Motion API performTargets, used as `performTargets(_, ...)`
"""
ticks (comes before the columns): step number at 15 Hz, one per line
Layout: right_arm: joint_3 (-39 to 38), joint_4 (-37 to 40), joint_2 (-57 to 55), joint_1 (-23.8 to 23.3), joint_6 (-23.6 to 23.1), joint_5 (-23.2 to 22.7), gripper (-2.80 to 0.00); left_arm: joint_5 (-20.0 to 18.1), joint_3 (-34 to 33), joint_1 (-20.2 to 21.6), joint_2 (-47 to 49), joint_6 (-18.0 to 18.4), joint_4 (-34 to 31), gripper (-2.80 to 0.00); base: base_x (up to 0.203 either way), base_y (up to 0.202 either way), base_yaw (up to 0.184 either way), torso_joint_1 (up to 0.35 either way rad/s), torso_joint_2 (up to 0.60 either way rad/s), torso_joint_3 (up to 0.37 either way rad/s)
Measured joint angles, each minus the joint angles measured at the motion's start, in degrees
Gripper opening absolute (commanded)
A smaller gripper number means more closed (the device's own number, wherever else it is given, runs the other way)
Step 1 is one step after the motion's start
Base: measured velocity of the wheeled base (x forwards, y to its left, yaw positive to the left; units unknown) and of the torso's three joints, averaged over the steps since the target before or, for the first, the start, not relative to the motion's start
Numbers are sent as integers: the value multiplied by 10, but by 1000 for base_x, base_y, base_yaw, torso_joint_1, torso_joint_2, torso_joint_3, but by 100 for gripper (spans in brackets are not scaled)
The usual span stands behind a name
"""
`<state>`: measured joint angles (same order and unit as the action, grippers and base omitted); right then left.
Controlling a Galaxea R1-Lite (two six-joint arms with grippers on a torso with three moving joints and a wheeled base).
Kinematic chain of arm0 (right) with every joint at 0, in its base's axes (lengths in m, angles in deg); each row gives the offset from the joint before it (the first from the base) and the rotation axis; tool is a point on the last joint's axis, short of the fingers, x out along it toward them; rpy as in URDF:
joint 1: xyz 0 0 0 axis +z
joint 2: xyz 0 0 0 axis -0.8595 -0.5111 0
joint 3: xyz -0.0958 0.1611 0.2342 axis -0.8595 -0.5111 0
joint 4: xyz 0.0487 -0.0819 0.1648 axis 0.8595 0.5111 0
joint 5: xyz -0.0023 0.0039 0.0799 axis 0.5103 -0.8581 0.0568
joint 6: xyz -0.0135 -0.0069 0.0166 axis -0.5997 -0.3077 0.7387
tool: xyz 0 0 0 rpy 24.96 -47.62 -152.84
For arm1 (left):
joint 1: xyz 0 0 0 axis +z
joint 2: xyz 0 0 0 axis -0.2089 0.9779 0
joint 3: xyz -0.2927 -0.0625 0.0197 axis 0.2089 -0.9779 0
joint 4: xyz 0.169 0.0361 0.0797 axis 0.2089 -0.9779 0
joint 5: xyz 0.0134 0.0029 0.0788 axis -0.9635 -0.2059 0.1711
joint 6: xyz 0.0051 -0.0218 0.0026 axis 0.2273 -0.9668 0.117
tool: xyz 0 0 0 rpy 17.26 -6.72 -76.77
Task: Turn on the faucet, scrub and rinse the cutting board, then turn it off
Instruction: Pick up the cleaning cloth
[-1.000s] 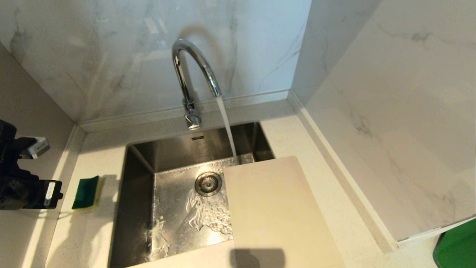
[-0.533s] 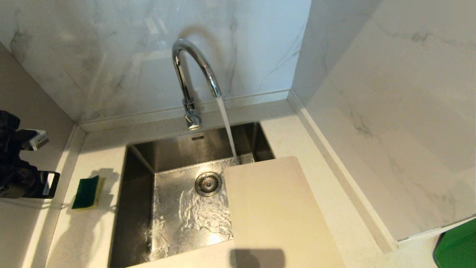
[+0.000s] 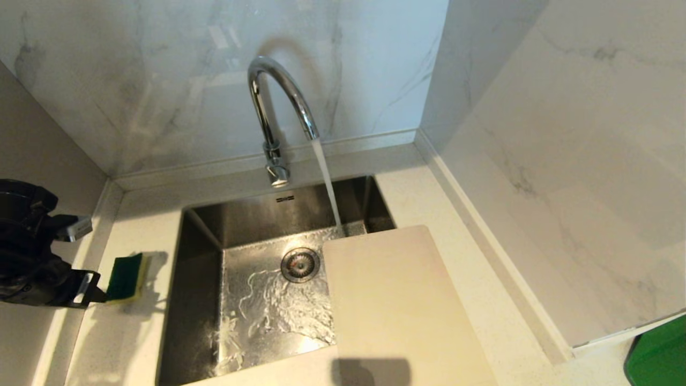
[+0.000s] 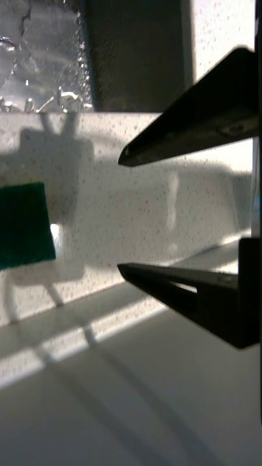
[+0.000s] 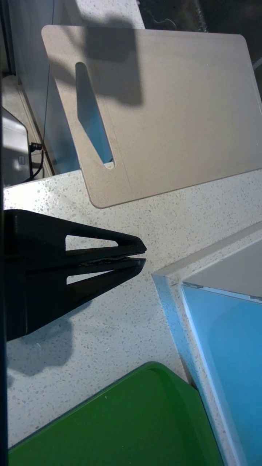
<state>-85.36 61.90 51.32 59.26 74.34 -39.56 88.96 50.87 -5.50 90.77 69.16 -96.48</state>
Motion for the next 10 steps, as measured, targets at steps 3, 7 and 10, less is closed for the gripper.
performTargets(3, 0, 0, 0, 0, 0, 0, -280, -24, 4, 0, 16, -11, 0, 0, 0, 0, 0, 0, 0, 0)
performTargets(7, 0, 0, 0, 0, 0, 0, -280, -48, 32, 0, 55, -27, 1, 0, 0, 0, 0, 0, 0, 0)
performTargets(10, 0, 0, 0, 0, 0, 0, -280, -55, 60, 0, 82, -31, 0, 0, 0, 0, 0, 0, 0, 0)
